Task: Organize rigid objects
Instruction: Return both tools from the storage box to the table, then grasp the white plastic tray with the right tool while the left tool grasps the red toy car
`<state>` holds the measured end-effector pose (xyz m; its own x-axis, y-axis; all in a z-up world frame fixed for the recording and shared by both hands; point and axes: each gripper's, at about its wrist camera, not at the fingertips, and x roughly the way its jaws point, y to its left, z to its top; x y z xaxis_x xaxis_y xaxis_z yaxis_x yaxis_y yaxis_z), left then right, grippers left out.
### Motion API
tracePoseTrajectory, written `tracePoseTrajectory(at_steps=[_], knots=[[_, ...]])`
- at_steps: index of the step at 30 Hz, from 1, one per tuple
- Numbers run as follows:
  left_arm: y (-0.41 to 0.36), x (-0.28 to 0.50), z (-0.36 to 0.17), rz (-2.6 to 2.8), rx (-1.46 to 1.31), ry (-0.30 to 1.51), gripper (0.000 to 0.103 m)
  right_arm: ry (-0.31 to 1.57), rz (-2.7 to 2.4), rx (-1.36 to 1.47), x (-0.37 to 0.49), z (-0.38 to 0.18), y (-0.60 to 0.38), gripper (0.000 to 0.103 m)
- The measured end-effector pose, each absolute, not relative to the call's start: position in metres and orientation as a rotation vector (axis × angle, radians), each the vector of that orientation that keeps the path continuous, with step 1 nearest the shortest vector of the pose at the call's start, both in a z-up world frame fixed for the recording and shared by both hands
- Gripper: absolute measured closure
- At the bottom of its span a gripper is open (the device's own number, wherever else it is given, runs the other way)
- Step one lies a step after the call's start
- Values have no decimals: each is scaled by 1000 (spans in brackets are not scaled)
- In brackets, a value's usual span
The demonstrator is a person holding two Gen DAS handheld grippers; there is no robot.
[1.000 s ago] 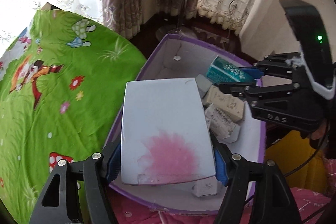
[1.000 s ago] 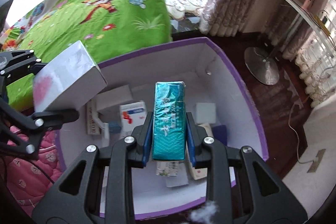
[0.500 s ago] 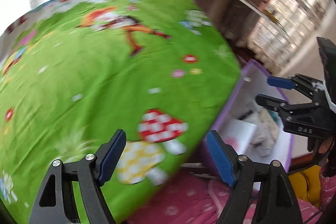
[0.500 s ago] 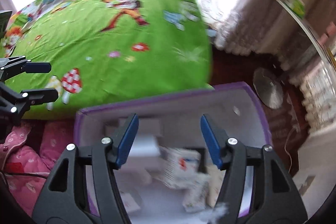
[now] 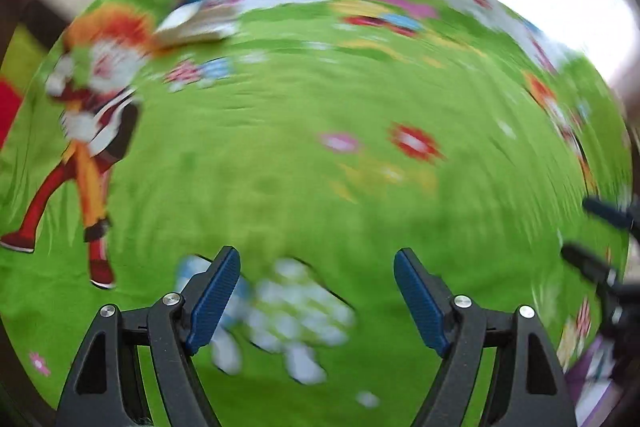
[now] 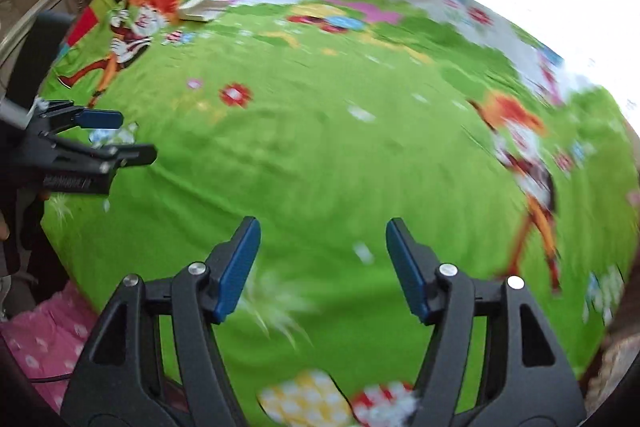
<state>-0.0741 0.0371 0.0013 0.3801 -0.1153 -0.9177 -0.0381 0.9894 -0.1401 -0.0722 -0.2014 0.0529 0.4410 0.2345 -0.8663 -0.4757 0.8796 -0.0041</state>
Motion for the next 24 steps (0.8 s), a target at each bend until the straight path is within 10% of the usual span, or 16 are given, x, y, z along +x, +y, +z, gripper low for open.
tracePoseTrajectory(at_steps=[24], knots=[[187, -19, 53, 159, -249, 992, 22, 895, 1162, -571, 181, -11, 102, 5]])
